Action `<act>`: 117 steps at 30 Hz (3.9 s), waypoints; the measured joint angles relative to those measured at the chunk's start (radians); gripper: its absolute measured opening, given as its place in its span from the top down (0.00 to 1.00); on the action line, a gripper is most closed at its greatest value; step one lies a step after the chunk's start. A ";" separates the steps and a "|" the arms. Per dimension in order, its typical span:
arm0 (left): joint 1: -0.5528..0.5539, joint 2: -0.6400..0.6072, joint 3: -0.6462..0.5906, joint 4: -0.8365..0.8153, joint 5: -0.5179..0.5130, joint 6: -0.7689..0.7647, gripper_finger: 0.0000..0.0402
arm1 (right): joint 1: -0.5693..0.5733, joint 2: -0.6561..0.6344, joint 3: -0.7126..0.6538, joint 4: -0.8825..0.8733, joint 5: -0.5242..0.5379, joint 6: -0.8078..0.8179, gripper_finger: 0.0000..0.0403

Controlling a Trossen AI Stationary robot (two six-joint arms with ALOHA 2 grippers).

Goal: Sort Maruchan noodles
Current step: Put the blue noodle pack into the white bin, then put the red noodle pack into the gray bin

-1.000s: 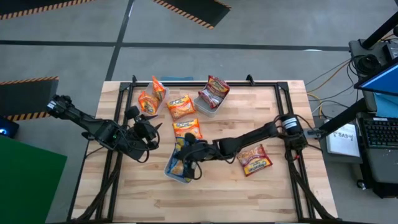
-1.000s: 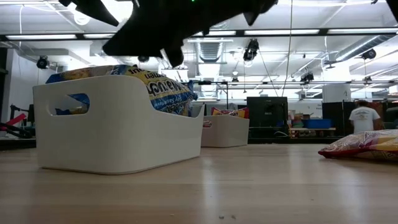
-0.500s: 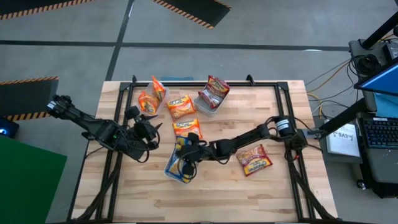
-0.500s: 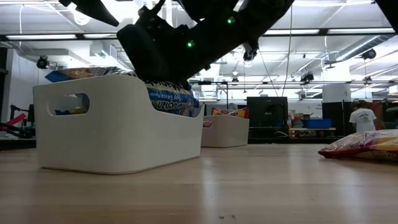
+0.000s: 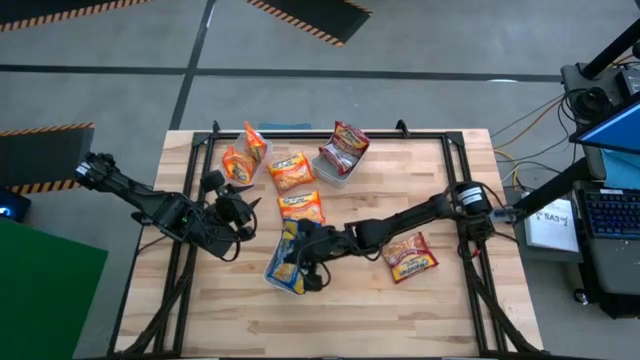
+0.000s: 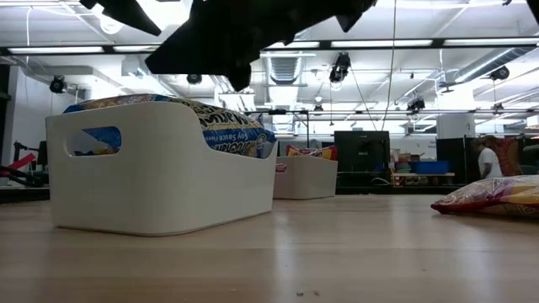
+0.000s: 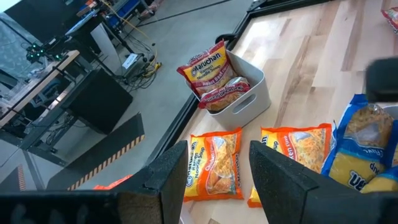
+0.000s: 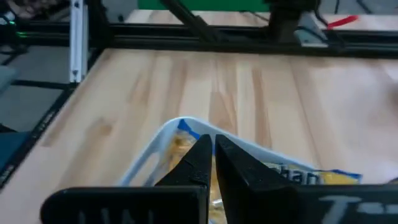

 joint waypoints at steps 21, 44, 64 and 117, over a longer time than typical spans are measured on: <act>0.000 0.001 0.000 0.000 0.000 0.000 0.61 | -0.009 -0.130 0.051 -0.416 -0.005 0.085 0.97; 0.000 0.006 0.000 0.010 0.007 0.000 0.61 | 0.166 -0.416 -0.233 -1.264 0.001 0.830 0.97; 0.000 0.006 0.000 0.016 0.007 -0.008 0.61 | 0.188 -0.416 -0.469 -0.916 0.457 0.811 0.97; 0.281 0.714 0.093 1.195 0.645 0.609 0.96 | 0.032 -1.142 -0.952 -0.520 0.361 0.797 0.97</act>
